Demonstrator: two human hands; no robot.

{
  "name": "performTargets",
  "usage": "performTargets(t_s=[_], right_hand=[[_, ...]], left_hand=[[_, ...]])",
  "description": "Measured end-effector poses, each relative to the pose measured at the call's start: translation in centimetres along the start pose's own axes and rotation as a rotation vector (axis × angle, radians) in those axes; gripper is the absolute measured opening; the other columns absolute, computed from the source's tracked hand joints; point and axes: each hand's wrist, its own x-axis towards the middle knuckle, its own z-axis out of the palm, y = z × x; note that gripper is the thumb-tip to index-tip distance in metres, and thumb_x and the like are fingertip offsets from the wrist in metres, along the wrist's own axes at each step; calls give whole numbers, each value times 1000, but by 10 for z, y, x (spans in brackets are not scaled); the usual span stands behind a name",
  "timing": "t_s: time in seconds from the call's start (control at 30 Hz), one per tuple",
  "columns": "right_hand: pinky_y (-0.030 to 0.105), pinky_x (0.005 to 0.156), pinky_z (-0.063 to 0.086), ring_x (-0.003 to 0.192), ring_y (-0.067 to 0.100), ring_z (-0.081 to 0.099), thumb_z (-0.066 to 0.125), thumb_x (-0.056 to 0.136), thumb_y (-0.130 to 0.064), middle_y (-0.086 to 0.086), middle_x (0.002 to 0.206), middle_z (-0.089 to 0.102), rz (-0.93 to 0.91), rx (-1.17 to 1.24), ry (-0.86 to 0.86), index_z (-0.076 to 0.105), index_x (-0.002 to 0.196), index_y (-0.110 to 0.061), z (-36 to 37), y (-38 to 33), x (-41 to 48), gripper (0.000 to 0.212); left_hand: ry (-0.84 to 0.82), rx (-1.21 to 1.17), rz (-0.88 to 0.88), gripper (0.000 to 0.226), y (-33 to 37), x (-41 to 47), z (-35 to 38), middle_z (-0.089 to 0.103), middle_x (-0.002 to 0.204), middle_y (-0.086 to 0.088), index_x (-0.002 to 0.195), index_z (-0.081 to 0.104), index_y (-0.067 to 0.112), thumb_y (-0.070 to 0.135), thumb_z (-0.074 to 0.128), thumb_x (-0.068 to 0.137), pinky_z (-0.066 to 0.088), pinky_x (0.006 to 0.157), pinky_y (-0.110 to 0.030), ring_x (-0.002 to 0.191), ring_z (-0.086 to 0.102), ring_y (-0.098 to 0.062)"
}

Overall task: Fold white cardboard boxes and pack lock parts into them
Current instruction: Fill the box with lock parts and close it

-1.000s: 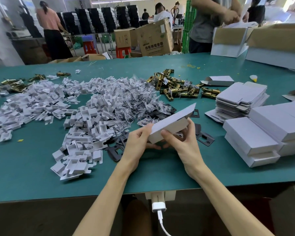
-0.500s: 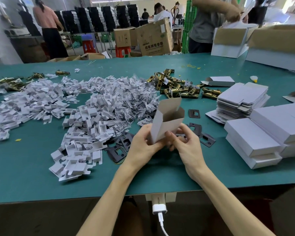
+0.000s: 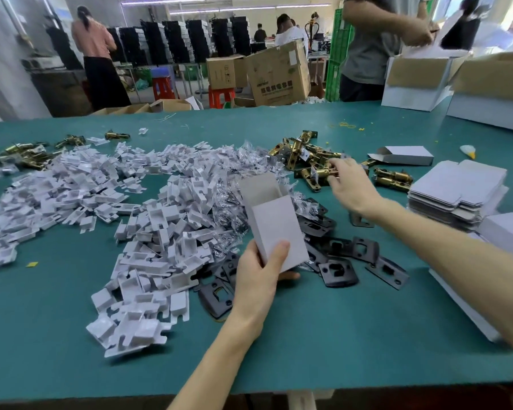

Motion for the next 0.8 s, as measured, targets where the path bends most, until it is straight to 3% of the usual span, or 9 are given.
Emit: performTargets(t_s=[0.1, 0.2, 0.33, 0.5, 0.63, 0.8], right_hand=[[53, 111, 38, 134, 44, 41, 49, 101, -8, 26, 146, 46, 10, -209, -85, 46, 140, 3, 5, 18, 38, 41], [52, 109, 38, 132, 46, 42, 53, 101, -12, 28, 144, 46, 30, -299, -177, 45, 133, 4, 15, 27, 56, 37], [53, 114, 34, 139, 47, 34, 54, 102, -18, 28, 153, 33, 85, -391, -213, 30, 152, -2, 33, 35, 56, 58], [50, 98, 42, 118, 39, 47, 52, 101, -6, 22, 125, 58, -39, -504, -23, 54, 117, -1, 40, 38, 37, 17], [46, 88, 45, 98, 36, 55, 48, 107, -23, 20, 105, 67, -130, -403, 76, 61, 102, -2, 33, 25, 18, 25], [42, 71, 53, 78, 32, 64, 55, 104, -26, 13, 89, 71, -58, -15, 83, 63, 93, -5, 10, -3, -9, 25]], left_hand=[[-4, 2, -9, 24, 0, 0, -1, 78, 109, 6, 122, 65, 23, 33, 68, 101, 63, 72, -31, 84, 78, -26], [-6, 22, 3, 24, -2, 1, 0, 78, 109, 7, 123, 65, 25, 34, 68, 100, 64, 78, -38, 88, 77, -21], [-5, 34, 18, 26, -5, 2, 1, 77, 111, 7, 124, 65, 23, 33, 69, 100, 65, 79, -42, 96, 76, -17], [-7, 57, 7, 25, -2, 2, 1, 78, 108, 8, 121, 65, 27, 37, 69, 99, 64, 81, -45, 86, 77, -19], [-23, 51, 6, 25, 1, 0, 2, 78, 107, 8, 121, 64, 27, 35, 70, 98, 64, 73, -34, 84, 77, -23], [-60, 47, 30, 34, 5, -2, 2, 78, 109, 6, 119, 67, 25, 32, 78, 88, 63, 75, -32, 97, 75, -17]])
